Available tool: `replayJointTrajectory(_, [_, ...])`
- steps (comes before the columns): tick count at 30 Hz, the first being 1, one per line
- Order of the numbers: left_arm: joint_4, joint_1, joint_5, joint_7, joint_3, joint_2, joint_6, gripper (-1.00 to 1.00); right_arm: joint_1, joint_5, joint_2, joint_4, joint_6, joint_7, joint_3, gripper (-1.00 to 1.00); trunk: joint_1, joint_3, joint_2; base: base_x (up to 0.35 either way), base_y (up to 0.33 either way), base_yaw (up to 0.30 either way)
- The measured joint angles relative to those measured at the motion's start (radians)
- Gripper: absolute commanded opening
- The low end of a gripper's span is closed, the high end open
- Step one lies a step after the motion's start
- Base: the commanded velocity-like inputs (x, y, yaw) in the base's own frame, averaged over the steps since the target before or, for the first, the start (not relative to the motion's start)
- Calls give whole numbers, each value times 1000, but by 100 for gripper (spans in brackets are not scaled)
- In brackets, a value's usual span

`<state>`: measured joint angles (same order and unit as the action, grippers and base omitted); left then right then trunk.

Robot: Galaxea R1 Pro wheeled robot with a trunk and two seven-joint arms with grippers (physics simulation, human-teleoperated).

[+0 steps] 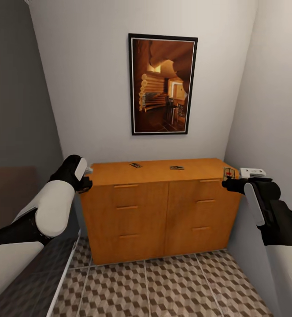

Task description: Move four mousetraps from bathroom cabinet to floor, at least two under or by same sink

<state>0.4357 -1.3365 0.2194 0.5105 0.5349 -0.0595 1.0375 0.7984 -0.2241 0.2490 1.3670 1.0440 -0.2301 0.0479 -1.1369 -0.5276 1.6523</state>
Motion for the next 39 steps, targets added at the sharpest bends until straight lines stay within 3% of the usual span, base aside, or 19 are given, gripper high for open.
replayJointTrajectory(12, [0, 0, -3, 0, 1, -8, 0, -100, 0, -3, 1, 2, 0, 1, 1, -100, 0, 0, 0, -119, 0, 0])
replayJointTrajectory(29, [-64, 0, -3, -8, 3, -21, -5, -100, 0, -4, -4, -1, 0, -1, 0, -100, 0, 0, 0, -324, 0, 0])
replayJointTrajectory(39, [-67, 5, -3, -48, 2, -24, -103, -100, 0, -5, -6, -8, 0, 0, -2, -100, 0, 0, 0, -348, 0, 0])
